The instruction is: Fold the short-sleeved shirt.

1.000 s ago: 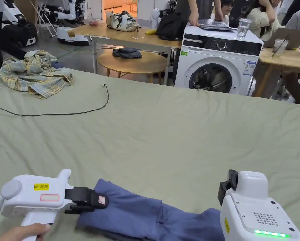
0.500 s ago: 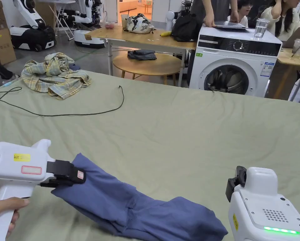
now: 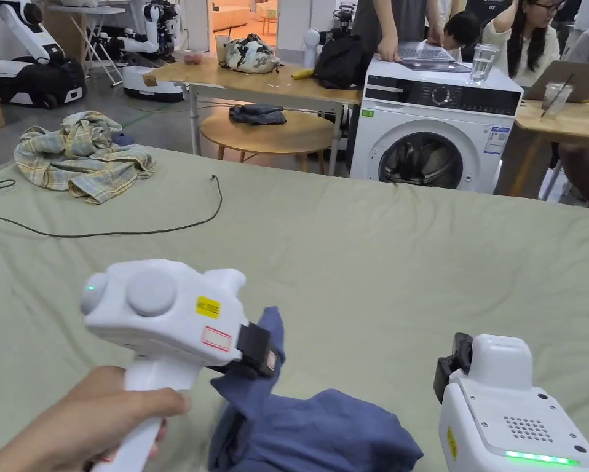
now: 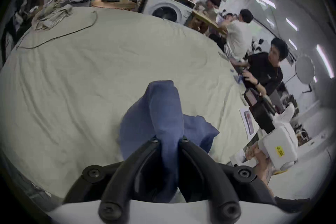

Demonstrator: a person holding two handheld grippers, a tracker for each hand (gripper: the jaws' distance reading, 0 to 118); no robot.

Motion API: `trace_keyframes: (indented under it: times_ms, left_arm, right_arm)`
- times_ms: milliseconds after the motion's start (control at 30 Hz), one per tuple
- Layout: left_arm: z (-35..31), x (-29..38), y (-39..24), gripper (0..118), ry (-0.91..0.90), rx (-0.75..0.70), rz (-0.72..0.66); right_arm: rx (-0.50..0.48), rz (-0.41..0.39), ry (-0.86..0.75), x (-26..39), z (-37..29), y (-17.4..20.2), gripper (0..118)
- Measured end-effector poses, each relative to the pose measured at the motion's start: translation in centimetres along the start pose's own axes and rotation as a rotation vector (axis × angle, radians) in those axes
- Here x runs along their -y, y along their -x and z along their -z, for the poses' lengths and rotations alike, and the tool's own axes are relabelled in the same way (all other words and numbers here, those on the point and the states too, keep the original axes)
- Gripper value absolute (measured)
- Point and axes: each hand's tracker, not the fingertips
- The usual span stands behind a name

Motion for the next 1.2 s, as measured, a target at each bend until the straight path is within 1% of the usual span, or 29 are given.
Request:
trace_keyframes:
  times_ms: [33, 100, 133, 233, 333, 433, 467, 500, 533, 633, 700, 767, 800, 833, 867, 900, 933, 1000, 1033, 1200]
  left_arm:
    - [1.2, 0.0, -1.1, 5, 0.02, 0.0, 0.032]
    - [4.0, -0.2, -2.5, 5, 0.068, 0.005, 0.047]
    - [5.5, 0.0, -3.3, 5, 0.098, 0.025, 0.031]
    - [9.4, 0.6, -5.3, 5, 0.151, 0.005, 0.039]
    - [12.5, 1.2, -5.5, 5, 0.179, -0.007, 0.007]
    - [14.1, 2.0, -5.0, 5, 0.177, 0.003, -0.067]
    - [14.2, 2.2, -4.5, 18, 0.178, 0.026, -0.083]
    - [13.8, 2.3, -4.2, 32, 0.163, 0.099, -0.117]
    - [13.2, 2.4, -3.9, 39, 0.163, 0.161, -0.142]
    - [10.6, 2.5, -3.6, 43, 0.129, 0.228, -0.136]
    - [8.7, 2.2, -2.4, 43, 0.071, 0.328, -0.184]
    - [7.9, 1.8, -1.7, 43, 0.033, 0.379, -0.241]
    - [7.9, 1.7, -1.4, 43, 0.018, 0.385, -0.244]
    - [8.3, 1.6, -1.2, 38, 0.018, 0.371, -0.227]
    - [9.0, 1.5, -1.0, 27, 0.03, 0.32, -0.203]
    - [9.9, 1.7, -1.3, 13, 0.044, 0.291, -0.195]
    - [11.1, 1.9, -1.1, 5, 0.087, 0.306, -0.207]
    - [13.7, 2.6, -0.6, 3, 0.153, 0.34, -0.25]
    - [15.3, 3.1, -0.7, 1, 0.181, 0.389, -0.29]
    - [19.6, 5.4, -1.4, 0, 0.215, 0.379, -0.316]
  right_arm:
    - [0.003, 0.001, 0.001, 0.0, -0.1, -0.2, 0]
    - [0.012, 0.004, 0.001, 0.0, -0.2, -0.5, 0]
    - [0.015, 0.005, 0.002, 0.1, -0.2, -0.6, 0]
    - [0.025, 0.009, 0.0, 0.1, -0.4, -1.0, 0]
    - [0.031, 0.015, 0.0, 0.3, -0.5, -1.2, 0]
    - [0.036, 0.016, 0.001, 0.4, -0.6, -1.3, 0]
    - [0.035, 0.017, 0.003, 0.5, -0.6, -1.3, 0]
    - [0.034, 0.018, 0.004, 0.6, -0.7, -1.4, 0]
    - [0.036, 0.018, 0.004, 0.6, -0.8, -1.6, 0]
    - [0.039, 0.013, 0.004, 0.8, -1.1, -2.0, 0]
    - [0.043, 0.015, 0.004, 0.9, -1.3, -2.4, 0]
    - [0.044, 0.017, 0.002, 1.0, -1.5, -2.7, 0]
    - [0.048, 0.016, 0.002, 1.0, -1.6, -2.8, 0]
    - [0.051, 0.017, 0.002, 1.0, -1.6, -2.9, 0]
    - [0.051, 0.022, 0.003, 1.1, -1.6, -3.0, 0]
    - [0.051, 0.026, 0.003, 1.2, -1.6, -3.1, 0]
    - [0.053, 0.028, 0.004, 1.2, -1.6, -3.1, 0]
    - [0.057, 0.037, 0.005, 1.2, -1.6, -3.1, 0]
    - [0.055, 0.043, 0.004, 1.3, -1.6, -3.2, 0]
    - [0.056, 0.048, -0.007, 1.3, -1.8, -3.1, 0]
